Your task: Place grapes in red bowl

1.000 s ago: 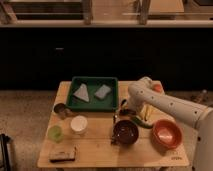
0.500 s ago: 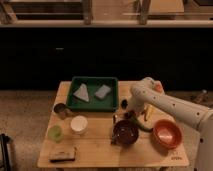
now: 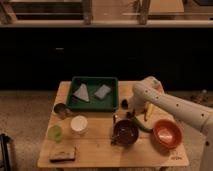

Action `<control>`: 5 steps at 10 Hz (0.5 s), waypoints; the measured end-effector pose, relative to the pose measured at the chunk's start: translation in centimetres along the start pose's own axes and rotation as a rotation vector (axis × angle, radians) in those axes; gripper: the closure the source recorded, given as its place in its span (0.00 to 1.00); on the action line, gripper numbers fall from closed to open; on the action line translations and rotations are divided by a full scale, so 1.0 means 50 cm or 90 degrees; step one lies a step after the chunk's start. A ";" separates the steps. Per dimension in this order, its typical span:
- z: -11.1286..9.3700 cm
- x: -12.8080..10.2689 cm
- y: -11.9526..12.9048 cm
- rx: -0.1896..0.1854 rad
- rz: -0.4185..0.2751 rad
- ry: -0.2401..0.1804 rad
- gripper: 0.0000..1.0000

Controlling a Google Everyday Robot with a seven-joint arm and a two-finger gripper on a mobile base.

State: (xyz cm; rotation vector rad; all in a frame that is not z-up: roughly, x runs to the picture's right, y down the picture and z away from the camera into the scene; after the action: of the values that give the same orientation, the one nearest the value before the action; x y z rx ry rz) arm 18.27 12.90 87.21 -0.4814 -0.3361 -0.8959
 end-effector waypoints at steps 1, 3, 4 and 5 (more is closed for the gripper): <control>-0.017 0.003 -0.005 0.012 0.000 0.007 1.00; -0.063 0.006 -0.019 0.038 -0.002 0.021 1.00; -0.080 0.009 -0.020 0.048 -0.001 0.027 1.00; -0.100 0.011 -0.024 0.059 -0.001 0.035 1.00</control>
State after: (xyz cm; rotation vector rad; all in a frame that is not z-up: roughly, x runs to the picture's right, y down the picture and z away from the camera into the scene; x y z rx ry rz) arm 18.04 9.25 83.55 -0.3705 -0.3270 -0.8891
